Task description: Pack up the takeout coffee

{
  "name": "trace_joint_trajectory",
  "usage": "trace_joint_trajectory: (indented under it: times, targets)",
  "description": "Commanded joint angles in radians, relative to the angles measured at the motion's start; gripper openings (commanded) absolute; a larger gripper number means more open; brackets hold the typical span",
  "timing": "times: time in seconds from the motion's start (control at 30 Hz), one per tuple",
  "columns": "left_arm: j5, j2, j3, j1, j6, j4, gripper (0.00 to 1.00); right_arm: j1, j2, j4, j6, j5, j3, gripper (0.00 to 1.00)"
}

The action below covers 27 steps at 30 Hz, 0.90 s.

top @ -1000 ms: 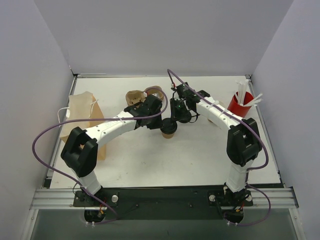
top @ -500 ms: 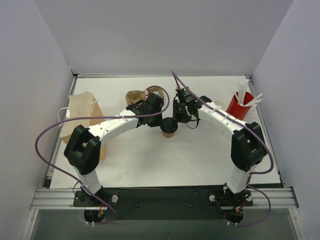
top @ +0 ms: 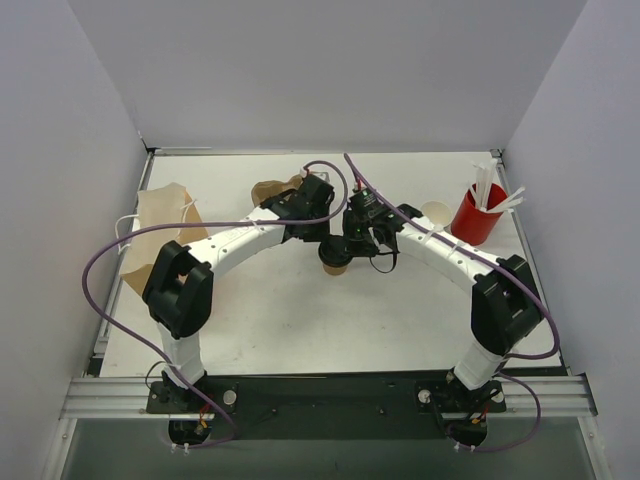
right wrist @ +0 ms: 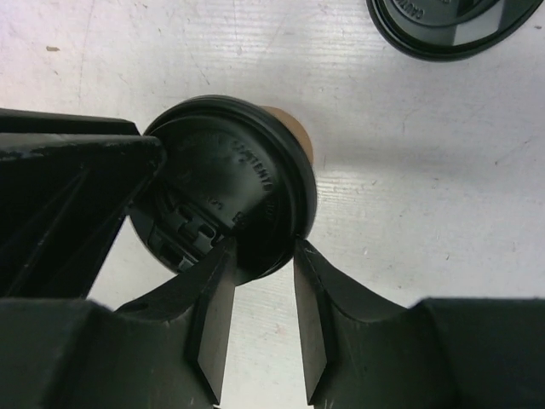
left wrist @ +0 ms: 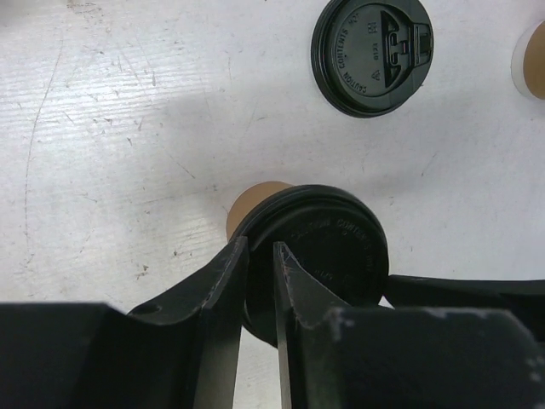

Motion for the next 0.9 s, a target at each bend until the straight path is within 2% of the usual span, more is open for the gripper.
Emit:
trace_joint_trajectory:
  times: [0.0, 0.07, 0.3, 0.53, 0.87]
  targets:
    - [0.011, 0.007, 0.074, 0.002, 0.069, -0.048, 0.31, 0.007, -0.019, -0.089, 0.005, -0.014, 0.002, 0.31]
    - [0.013, -0.013, 0.080, 0.011, 0.075, -0.056, 0.34, -0.004, -0.019, -0.094, -0.014, -0.024, 0.019, 0.33]
    - [0.036, -0.082, 0.072, 0.016, 0.060, -0.082, 0.36, -0.058, -0.009, -0.105, -0.119, -0.053, 0.114, 0.33]
    - [0.067, -0.148, -0.020, 0.011, -0.012, -0.048, 0.36, -0.070, 0.046, -0.111, -0.203, -0.096, 0.189, 0.32]
    - [0.080, -0.118, -0.055, 0.002, -0.038, -0.021, 0.35, -0.072, 0.106, -0.125, -0.225, -0.101, 0.209, 0.29]
